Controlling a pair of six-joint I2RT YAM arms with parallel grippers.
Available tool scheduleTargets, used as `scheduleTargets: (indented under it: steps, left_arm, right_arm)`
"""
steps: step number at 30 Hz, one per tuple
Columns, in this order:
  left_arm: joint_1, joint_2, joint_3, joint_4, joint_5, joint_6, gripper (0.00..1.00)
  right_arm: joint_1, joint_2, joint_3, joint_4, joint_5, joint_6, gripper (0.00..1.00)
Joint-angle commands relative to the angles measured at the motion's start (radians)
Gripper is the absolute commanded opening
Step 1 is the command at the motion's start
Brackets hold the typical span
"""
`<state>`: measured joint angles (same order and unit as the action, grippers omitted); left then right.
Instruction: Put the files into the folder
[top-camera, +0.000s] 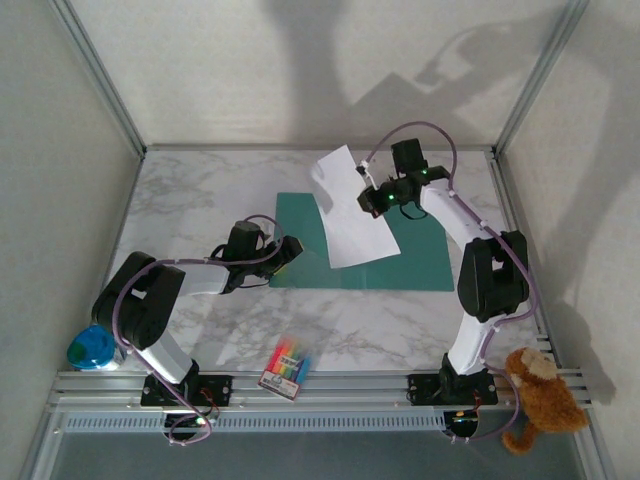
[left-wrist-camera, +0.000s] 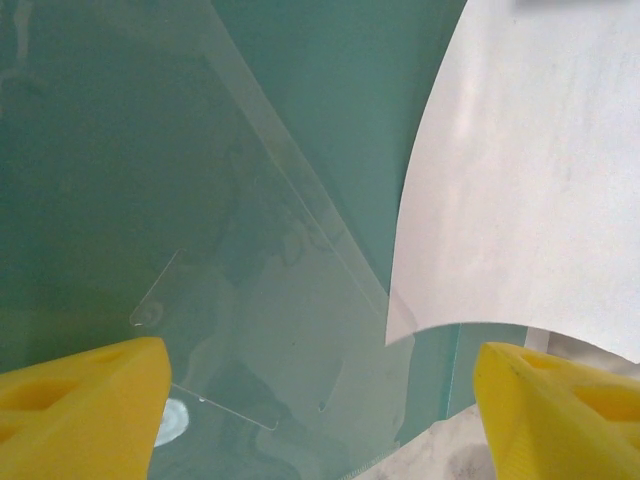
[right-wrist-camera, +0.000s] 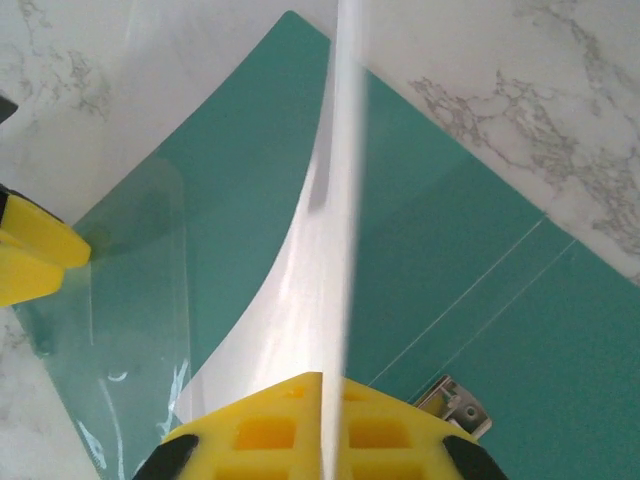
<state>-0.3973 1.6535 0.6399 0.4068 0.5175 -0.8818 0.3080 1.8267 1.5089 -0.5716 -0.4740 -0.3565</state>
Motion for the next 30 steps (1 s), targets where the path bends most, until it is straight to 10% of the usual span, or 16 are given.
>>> scheduleTargets:
  steps: [1,30]
  left_arm:
    - [0.008,-0.011,-0.002,-0.016,0.012,0.009,0.79]
    - [-0.002,-0.114,0.007,-0.09,-0.025,0.001,0.8]
  right_arm:
    - [-0.015,-0.033,-0.031,0.034,-0.069,0.022,0.0]
    - [-0.043,0.058,-0.15,0.24,-0.323,0.257,0.0]
